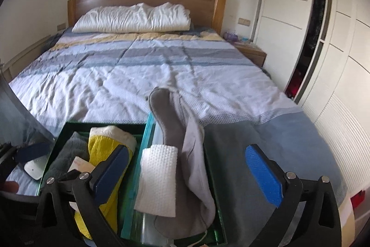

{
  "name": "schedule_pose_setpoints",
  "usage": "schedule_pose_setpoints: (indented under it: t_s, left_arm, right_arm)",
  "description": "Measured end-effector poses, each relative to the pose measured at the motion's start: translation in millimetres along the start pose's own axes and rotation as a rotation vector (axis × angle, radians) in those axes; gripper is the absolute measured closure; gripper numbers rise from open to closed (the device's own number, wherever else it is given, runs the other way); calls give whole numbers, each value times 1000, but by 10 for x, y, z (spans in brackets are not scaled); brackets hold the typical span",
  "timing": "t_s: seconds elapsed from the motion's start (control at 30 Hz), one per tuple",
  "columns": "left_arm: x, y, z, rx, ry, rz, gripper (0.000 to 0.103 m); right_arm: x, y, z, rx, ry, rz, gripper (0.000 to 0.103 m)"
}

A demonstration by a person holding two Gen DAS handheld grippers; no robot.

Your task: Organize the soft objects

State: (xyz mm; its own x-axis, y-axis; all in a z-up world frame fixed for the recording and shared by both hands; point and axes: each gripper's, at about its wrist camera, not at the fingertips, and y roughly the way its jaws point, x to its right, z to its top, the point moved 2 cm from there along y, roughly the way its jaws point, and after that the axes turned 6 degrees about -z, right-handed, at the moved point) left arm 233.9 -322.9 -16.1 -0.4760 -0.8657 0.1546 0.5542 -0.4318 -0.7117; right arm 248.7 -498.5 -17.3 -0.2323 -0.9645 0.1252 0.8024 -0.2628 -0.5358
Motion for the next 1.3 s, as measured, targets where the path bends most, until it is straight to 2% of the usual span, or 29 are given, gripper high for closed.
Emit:
schedule_pose_setpoints:
  t_s: [0.07,0.13,0.17,0.53,1.0,1.17,1.3]
  left_arm:
    - [18,-60,-11,3,-4,-12,30]
    - [30,-133,-19,15,-10,-12,16]
    - [30,-165,-18,23,-14,-15,16]
    - [81,-589,-166,46,-13,-41,15]
    - [-89,-950,-316,66,-39,18,12]
    - [-211,-1102,-471,66,-54,36,12]
    - [-347,-1325,-722,59,-66,74,12]
  right_arm:
    - [25,-99,-10,16,7,-10,0]
    - [50,-199,-26,32,13,-21,0]
    - [65,-261,-34,43,19,-29,0]
    - [146,-879,-186,85,48,-58,0]
    - [14,-1235,-377,58,43,-45,0]
    - [-69,-1411,-524,43,47,-62,0]
    - [-254,-1700,-647,41,43,-99,0]
